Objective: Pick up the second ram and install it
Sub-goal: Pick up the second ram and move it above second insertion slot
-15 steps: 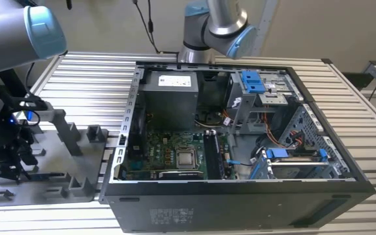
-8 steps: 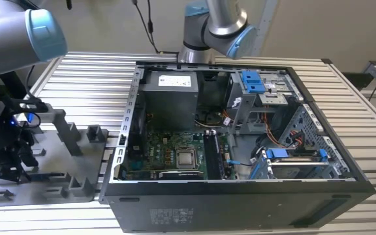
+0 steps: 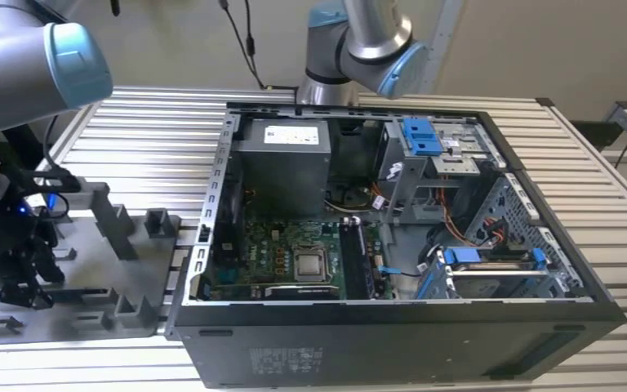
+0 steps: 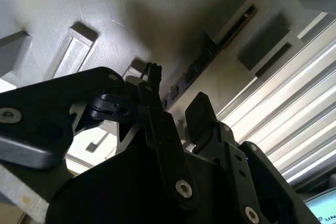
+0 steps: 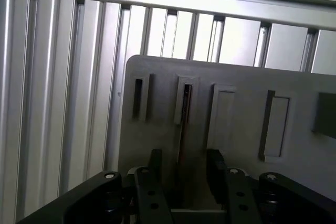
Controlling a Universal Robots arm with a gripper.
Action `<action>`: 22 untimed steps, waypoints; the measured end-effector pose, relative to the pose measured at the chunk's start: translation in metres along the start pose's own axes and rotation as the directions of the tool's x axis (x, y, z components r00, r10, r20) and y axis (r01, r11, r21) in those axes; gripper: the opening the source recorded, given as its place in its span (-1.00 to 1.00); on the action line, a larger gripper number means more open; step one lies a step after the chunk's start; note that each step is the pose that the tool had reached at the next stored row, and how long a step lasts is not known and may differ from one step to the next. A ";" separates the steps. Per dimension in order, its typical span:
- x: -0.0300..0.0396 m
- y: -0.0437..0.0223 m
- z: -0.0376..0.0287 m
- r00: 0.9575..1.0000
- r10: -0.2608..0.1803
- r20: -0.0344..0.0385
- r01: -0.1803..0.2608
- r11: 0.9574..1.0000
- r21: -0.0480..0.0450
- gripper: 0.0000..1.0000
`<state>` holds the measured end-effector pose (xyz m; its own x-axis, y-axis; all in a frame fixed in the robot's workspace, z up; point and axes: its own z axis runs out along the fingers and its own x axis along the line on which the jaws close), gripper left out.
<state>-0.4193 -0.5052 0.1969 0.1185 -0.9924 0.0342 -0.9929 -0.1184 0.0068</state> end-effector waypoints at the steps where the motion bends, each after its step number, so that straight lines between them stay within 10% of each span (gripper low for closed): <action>1: 0.0000 0.0000 0.0003 1.000 0.000 -0.001 0.000 1.000 0.000 -0.04; 18: 0.0000 0.0000 0.0008 1.000 0.000 -0.001 0.000 1.000 0.000 -0.04; 22: 0.0000 0.0000 0.0008 1.000 0.000 -0.001 0.000 1.000 0.000 -0.33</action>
<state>-0.4193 -0.5052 0.1961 0.1186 -0.9923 0.0348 -0.9929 -0.1184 0.0068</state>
